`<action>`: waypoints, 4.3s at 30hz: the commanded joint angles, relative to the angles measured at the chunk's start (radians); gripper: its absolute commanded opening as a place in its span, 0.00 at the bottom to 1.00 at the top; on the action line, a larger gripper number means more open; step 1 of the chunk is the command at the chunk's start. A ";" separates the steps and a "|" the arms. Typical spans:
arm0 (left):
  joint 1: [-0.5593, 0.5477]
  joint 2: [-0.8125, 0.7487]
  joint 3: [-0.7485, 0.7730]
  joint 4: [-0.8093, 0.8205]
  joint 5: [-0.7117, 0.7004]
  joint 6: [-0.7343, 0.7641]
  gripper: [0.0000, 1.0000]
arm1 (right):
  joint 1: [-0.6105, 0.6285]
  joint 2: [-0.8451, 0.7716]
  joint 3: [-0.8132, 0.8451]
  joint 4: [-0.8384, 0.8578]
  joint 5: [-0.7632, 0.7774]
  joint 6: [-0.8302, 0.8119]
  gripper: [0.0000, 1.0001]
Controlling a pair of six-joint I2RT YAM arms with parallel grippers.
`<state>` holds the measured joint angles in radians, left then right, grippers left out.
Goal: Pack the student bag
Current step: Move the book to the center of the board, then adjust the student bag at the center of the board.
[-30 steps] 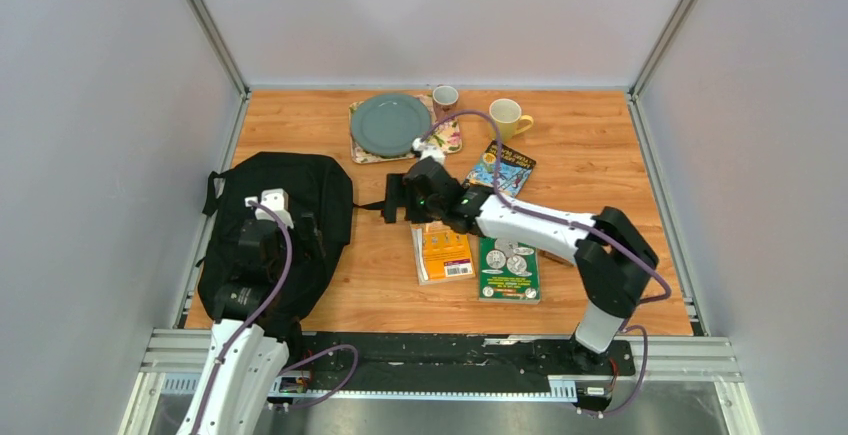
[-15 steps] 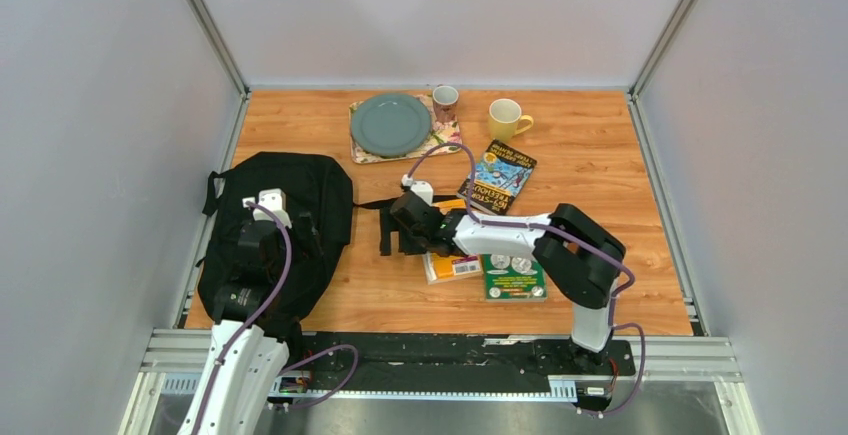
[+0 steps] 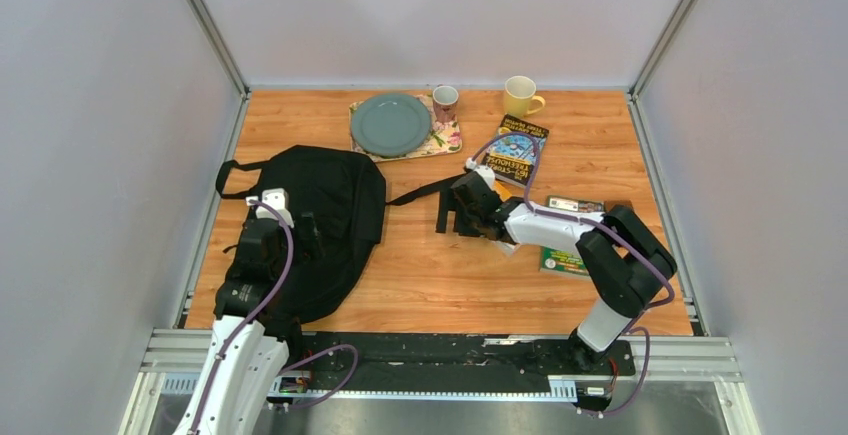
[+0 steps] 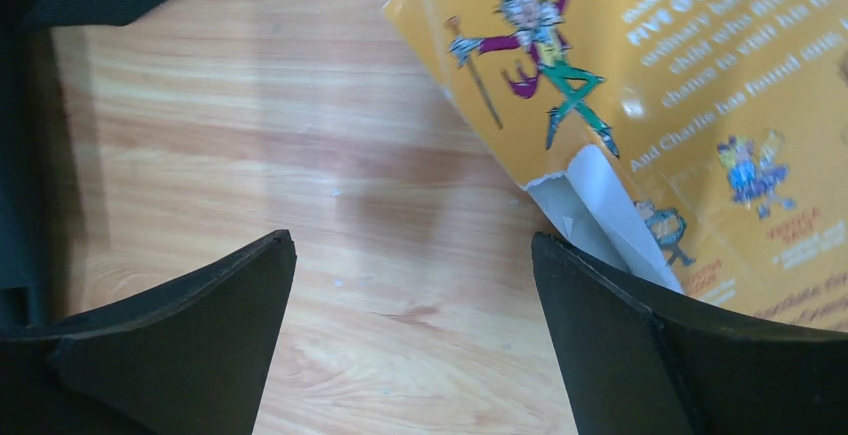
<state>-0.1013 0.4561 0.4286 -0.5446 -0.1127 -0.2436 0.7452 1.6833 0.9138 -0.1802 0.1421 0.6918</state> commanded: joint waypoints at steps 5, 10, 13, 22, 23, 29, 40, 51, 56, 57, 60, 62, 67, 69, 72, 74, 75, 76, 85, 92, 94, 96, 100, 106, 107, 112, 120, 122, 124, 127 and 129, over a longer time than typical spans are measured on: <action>0.003 0.012 0.015 0.002 0.005 0.020 0.98 | -0.030 -0.077 -0.110 -0.104 0.010 -0.002 1.00; 0.005 0.015 0.016 0.005 0.001 0.023 0.98 | 0.005 -0.175 -0.040 -0.068 -0.055 0.003 1.00; 0.005 0.019 0.015 0.009 -0.005 0.027 0.98 | -0.001 -0.192 0.068 -0.087 0.020 -0.023 1.00; 0.003 0.021 0.016 0.014 -0.007 0.027 0.98 | -0.193 0.128 0.460 -0.131 0.076 -0.069 1.00; 0.005 0.019 0.015 0.014 -0.007 0.027 0.98 | -0.207 0.162 0.485 -0.116 0.065 -0.078 1.00; 0.005 0.023 0.016 0.014 -0.012 0.029 0.98 | -0.276 0.386 0.637 -0.081 -0.010 -0.097 0.97; 0.005 0.021 0.015 0.014 -0.012 0.030 0.98 | -0.389 0.377 0.454 -0.068 0.039 -0.055 0.96; 0.005 0.036 0.016 0.012 -0.019 0.029 0.98 | -0.446 0.172 0.218 -0.007 0.079 -0.106 0.96; 0.005 0.038 0.024 -0.005 -0.084 0.018 0.98 | -0.397 -0.008 0.129 0.070 -0.120 -0.140 0.96; 0.005 0.036 0.025 -0.008 -0.093 0.015 0.98 | -0.388 -0.046 0.126 0.070 -0.221 -0.137 0.96; 0.005 0.024 0.025 -0.008 -0.110 0.013 0.98 | -0.301 -0.085 0.119 0.100 -0.303 -0.132 0.96; 0.005 0.012 0.024 -0.005 -0.116 0.012 0.98 | -0.214 -0.083 0.128 0.087 -0.292 -0.118 0.96; 0.005 -0.007 0.022 -0.002 -0.124 0.009 0.98 | -0.083 0.024 0.178 0.210 -0.410 -0.034 0.97; 0.005 -0.010 0.022 -0.003 -0.122 0.007 0.98 | -0.043 0.068 0.209 0.248 -0.440 -0.008 0.97; 0.005 -0.019 0.022 -0.003 -0.116 0.006 0.98 | -0.004 0.157 0.298 0.249 -0.447 0.008 0.97; 0.005 -0.025 0.021 -0.003 -0.116 0.006 0.98 | 0.026 0.217 0.344 0.274 -0.467 0.028 0.97; 0.005 -0.028 0.021 -0.003 -0.116 0.004 0.98 | 0.037 0.231 0.353 0.278 -0.458 0.037 0.97; 0.005 -0.033 0.021 -0.003 -0.119 0.003 0.98 | 0.049 0.243 0.362 0.274 -0.441 0.044 0.97; 0.005 -0.039 0.021 -0.003 -0.111 0.003 0.98 | 0.134 0.325 0.293 0.438 -0.444 0.184 0.98; 0.005 -0.040 0.019 0.000 -0.102 0.004 0.98 | 0.168 0.316 0.272 0.424 -0.392 0.146 0.58; 0.005 -0.040 0.019 0.000 -0.097 0.006 0.98 | 0.160 0.296 0.289 0.377 -0.372 0.117 0.38; 0.005 -0.043 0.018 0.002 -0.094 0.007 0.98 | 0.138 0.277 0.307 0.314 -0.374 0.062 0.06; 0.005 -0.050 0.018 0.003 -0.093 0.009 0.98 | 0.091 0.211 0.327 0.208 -0.360 -0.046 0.00; 0.005 -0.071 0.015 0.009 -0.087 0.010 0.98 | -0.027 0.096 0.326 0.067 -0.305 -0.223 0.00; 0.005 -0.076 0.013 0.012 -0.084 0.010 0.98 | -0.068 0.095 0.329 0.058 -0.329 -0.245 0.00; 0.005 -0.077 0.010 0.020 -0.062 0.015 0.98 | -0.135 0.133 0.399 -0.125 -0.360 -0.265 0.48; 0.005 -0.031 0.019 0.003 -0.068 0.012 0.98 | -0.037 -0.079 0.057 0.055 -0.239 0.006 0.79; 0.005 -0.028 0.018 0.005 -0.061 0.013 0.98 | 0.023 -0.103 0.024 0.041 -0.217 0.028 0.79; 0.005 -0.030 0.016 0.006 -0.061 0.013 0.98 | 0.068 -0.115 0.004 0.030 -0.177 0.060 0.80; 0.005 -0.028 0.016 0.005 -0.061 0.013 0.98 | 0.140 -0.111 -0.010 -0.037 -0.066 0.119 0.80; 0.005 -0.030 0.016 0.005 -0.059 0.013 0.98 | 0.186 -0.096 -0.010 -0.102 0.037 0.150 0.80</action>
<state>-0.1013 0.4267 0.4286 -0.5583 -0.1844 -0.2363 0.8730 1.6070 0.9119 -0.2005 -0.0250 0.7399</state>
